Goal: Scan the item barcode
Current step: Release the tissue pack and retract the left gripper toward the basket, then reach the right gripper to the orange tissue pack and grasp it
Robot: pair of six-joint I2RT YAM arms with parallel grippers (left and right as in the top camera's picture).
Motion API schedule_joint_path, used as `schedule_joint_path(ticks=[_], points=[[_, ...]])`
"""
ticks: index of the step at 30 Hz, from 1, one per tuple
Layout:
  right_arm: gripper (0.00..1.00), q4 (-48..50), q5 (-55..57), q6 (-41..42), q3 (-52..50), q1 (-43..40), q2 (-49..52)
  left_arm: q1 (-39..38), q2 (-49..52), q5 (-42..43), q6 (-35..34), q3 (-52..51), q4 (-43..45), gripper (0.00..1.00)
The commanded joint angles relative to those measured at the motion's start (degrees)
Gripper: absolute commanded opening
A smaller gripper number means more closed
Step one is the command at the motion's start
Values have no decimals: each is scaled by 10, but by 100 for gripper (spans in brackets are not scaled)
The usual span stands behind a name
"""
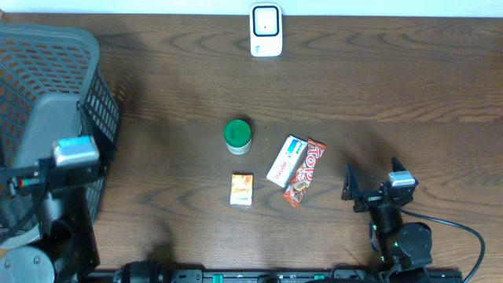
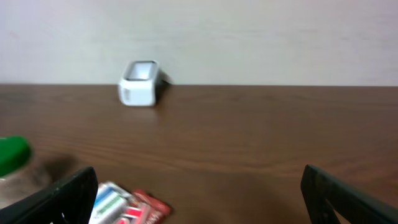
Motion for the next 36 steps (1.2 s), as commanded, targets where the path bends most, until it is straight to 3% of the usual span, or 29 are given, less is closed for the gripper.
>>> schedule_joint_path(ticks=[1,4,6,9,14,20,25,27,34,36], points=[[99,10,-155,40,17,3,0,-12,-2,68,-44,4,6,100],[99,-36,-285,40,63,3,5,-16,-6,68,-5,4,8,99],[99,-113,-285,30,111,3,12,-16,-17,68,38,4,9,100],[99,-212,-257,-28,196,3,28,-16,-51,68,44,4,8,99],[99,-263,-220,-76,325,3,85,-16,-108,68,43,4,7,100],[99,-307,-239,-82,432,4,243,-16,-113,68,44,4,5,100],[99,-372,-272,-164,529,21,401,-16,-113,68,44,4,-25,100],[99,-419,-263,-206,590,48,474,-16,-113,68,44,4,-34,100],[99,-528,-154,-207,710,158,620,-16,-113,68,42,4,-59,100],[99,-520,-130,-206,715,185,638,-16,-112,68,-16,4,-85,100]])
